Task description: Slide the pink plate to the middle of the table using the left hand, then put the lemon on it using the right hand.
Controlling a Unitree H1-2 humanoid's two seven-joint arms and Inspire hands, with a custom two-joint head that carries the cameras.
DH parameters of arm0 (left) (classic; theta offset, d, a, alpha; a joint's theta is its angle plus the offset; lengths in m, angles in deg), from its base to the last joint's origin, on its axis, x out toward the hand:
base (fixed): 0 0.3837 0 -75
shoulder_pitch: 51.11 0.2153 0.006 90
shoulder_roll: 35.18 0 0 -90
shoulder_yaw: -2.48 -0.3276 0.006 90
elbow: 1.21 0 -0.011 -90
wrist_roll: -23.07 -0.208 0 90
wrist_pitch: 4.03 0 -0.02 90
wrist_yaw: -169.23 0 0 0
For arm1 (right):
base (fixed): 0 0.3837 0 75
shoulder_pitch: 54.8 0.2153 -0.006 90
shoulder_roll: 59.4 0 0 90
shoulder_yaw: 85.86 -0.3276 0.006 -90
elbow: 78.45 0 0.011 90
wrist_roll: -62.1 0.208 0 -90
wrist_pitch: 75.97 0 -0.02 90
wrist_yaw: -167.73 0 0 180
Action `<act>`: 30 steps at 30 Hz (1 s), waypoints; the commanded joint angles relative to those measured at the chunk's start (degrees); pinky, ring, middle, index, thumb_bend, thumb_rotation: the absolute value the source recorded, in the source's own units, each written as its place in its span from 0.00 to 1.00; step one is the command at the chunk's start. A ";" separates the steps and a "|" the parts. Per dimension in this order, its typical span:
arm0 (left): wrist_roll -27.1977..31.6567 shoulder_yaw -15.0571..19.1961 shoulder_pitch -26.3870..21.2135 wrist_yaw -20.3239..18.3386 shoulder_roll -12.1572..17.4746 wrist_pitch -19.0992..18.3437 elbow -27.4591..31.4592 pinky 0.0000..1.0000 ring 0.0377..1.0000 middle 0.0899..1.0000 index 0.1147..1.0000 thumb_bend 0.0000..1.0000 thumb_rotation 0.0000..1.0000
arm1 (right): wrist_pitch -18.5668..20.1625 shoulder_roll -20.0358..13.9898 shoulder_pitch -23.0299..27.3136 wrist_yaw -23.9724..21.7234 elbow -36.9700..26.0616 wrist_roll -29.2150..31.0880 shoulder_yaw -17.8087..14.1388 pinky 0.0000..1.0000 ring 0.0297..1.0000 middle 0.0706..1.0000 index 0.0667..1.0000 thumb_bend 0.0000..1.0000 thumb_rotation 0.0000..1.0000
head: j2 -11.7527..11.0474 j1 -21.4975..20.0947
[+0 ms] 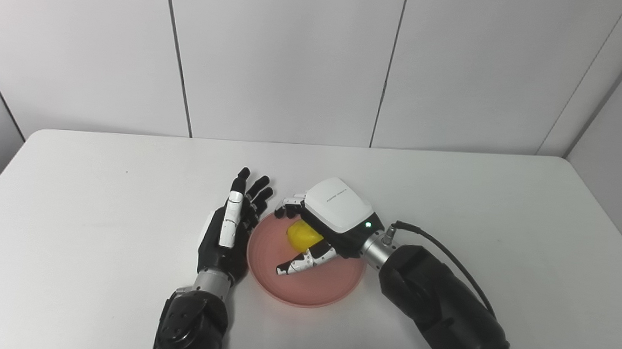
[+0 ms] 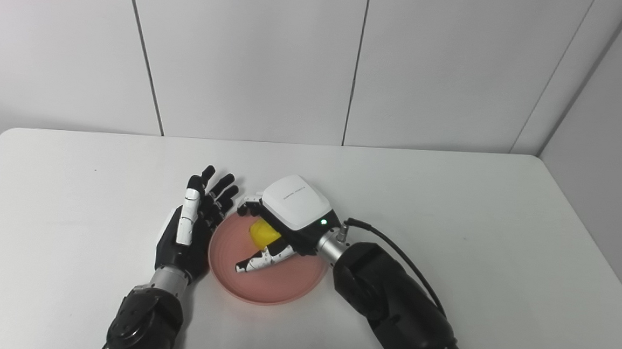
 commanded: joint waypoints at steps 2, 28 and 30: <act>-1.91 0.19 1.38 2.21 -0.29 0.16 -2.45 0.96 0.91 0.90 0.98 0.80 0.82 | -3.03 0.54 1.88 4.08 -2.02 4.25 -2.49 0.51 0.56 0.58 0.58 0.76 0.67 | 0.04 0.09; -7.95 -0.12 -4.49 3.04 5.42 5.48 -3.86 1.00 1.00 1.00 1.00 0.87 0.98 | 6.12 12.15 -4.84 5.12 -3.14 42.03 -22.54 0.88 0.92 0.93 0.90 0.66 1.00 | 0.01 0.36; -8.44 -0.06 -4.86 3.43 5.63 5.43 -3.86 1.00 1.00 1.00 1.00 0.87 0.99 | 8.64 13.17 -5.28 4.84 -3.77 44.92 -23.88 0.91 0.94 0.94 0.92 0.68 1.00 | -0.07 0.43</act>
